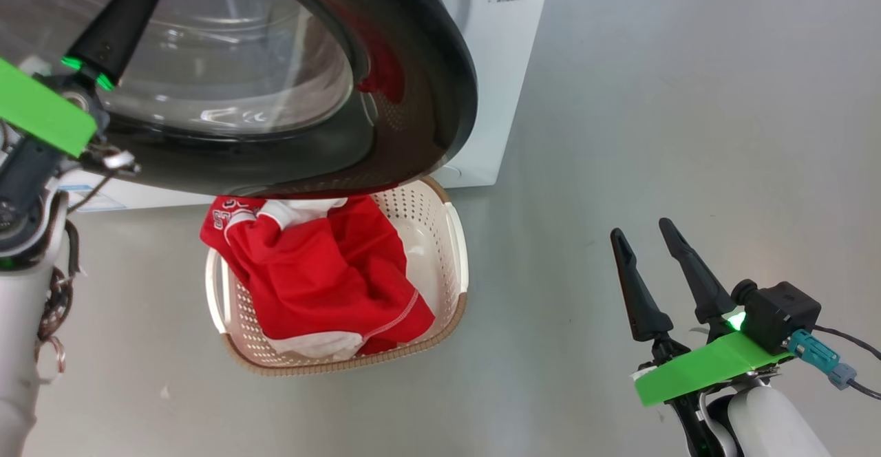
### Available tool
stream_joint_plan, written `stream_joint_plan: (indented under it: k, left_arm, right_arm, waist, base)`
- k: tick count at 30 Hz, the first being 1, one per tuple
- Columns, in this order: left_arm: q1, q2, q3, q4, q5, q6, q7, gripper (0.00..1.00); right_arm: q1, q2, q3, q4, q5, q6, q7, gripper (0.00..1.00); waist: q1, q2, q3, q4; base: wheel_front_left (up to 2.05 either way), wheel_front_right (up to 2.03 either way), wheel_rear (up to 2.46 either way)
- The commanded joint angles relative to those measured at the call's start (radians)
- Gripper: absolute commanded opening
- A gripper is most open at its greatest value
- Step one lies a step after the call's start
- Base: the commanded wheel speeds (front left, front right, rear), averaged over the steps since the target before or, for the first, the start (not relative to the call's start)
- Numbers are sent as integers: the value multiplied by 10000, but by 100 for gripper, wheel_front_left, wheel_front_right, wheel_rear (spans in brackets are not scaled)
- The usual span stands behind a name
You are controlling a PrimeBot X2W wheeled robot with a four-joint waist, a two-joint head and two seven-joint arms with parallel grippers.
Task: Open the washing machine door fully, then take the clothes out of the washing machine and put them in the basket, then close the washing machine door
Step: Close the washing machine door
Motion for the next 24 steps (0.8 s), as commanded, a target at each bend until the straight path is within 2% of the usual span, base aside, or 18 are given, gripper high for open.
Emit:
stream_joint_plan:
  k: [1, 8, 13, 16, 17, 18, 19, 20, 21, 23, 24]
  left_arm:
    - [116, 586, 261, -353, -196, -60, -107, 0]
    - [795, 597, 177, -776, -390, -60, -467, 0]
    - [1558, 611, 125, -1131, -464, -60, -849, 36]
    - [2053, 620, 94, -1325, -480, -60, -1099, 49]
    - [2225, 625, 85, -1360, -473, -60, -1194, 64]
    - [2399, 626, 67, -1394, -464, -60, -1288, 70]
    - [2579, 608, 25, -1418, -468, -60, -1361, 73]
    - [2762, 604, 7, -1441, -472, -60, -1450, 83]
    - [2935, 586, -4, -1469, -492, -60, -1541, 88]
    - [3270, 574, -29, -1519, -508, -60, -1713, 92]
    - [3435, 566, -33, -1538, -525, -60, -1802, 100]
  right_arm:
    - [-38, -44, 215, -185, -93, 63, -65, 100]
    - [150, -182, 237, -137, -76, 63, -65, 100]
    - [409, -304, 216, -183, -80, 63, -65, 100]
    - [546, -383, 201, -211, -86, 63, -65, 100]
    - [587, -407, 198, -215, -86, 63, -65, 100]
    - [629, -431, 198, -220, -86, 63, -65, 100]
    - [676, -454, 189, -216, -84, 63, -65, 100]
    - [727, -477, 192, -220, -86, 63, -65, 100]
    - [765, -500, 191, -220, -84, 63, -65, 100]
    - [847, -543, 182, -218, -83, 63, -65, 100]
    - [886, -559, 176, -211, -80, 63, -65, 100]
  waist:
    - [0, 0, -151, 108]
    - [0, 0, -490, 266]
    - [0, 0, -762, 418]
    - [0, 0, -893, 517]
    - [0, 0, -929, 546]
    - [0, 0, -972, 571]
    - [0, 0, -1040, 609]
    - [0, 0, -1078, 633]
    - [0, 0, -1123, 659]
    - [0, 0, -1214, 713]
    - [0, 0, -1260, 737]
  base:
    - [0, 0, 0]
    - [0, 0, 0]
    - [0, 0, 0]
    - [0, 0, 0]
    - [0, 0, 0]
    - [0, 0, 0]
    - [0, 0, 0]
    - [0, 0, 0]
    - [0, 0, 0]
    - [0, 0, 0]
    - [0, 0, 0]
